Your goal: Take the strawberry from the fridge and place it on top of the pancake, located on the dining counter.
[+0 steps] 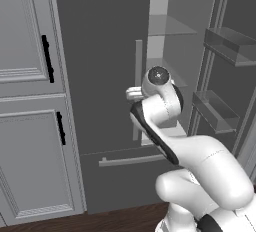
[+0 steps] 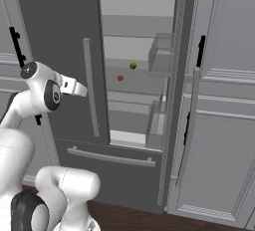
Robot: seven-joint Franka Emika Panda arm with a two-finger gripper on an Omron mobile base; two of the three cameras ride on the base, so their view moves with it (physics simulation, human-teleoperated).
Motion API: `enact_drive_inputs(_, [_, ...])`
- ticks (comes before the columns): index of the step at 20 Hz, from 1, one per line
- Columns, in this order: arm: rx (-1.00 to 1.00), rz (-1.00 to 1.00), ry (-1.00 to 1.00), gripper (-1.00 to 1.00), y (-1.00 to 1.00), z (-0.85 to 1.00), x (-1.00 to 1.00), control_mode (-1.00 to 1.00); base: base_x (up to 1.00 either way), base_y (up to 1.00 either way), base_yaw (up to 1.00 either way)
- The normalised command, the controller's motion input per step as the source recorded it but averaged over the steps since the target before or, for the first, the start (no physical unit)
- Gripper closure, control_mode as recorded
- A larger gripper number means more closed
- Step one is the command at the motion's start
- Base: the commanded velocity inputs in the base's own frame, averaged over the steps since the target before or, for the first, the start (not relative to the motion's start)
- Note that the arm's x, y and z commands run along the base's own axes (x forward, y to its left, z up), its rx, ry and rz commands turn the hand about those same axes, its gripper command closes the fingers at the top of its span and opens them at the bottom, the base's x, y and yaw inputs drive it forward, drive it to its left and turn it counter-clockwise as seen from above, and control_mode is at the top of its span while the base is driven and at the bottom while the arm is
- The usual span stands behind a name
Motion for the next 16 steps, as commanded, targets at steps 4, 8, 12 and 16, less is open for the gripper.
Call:
enact_drive_inputs(4, [0.06, 0.14, -0.07, -1.0, 0.1, -0.11, 0.35, -1.0, 0.0, 0.0, 0.0])
enact_drive_inputs(8, [0.04, 0.15, -0.07, -1.0, 0.16, -0.09, 0.33, -1.0, 0.0, 0.0, 0.0])
enact_drive_inputs(12, [0.02, 0.14, -0.03, -1.0, 0.22, 0.0, 0.34, -1.0, 0.0, 0.0, 0.0])
enact_drive_inputs(16, [0.0, 0.13, -0.03, -1.0, 0.28, 0.0, 0.3, -1.0, 0.0, 0.0, 0.0])
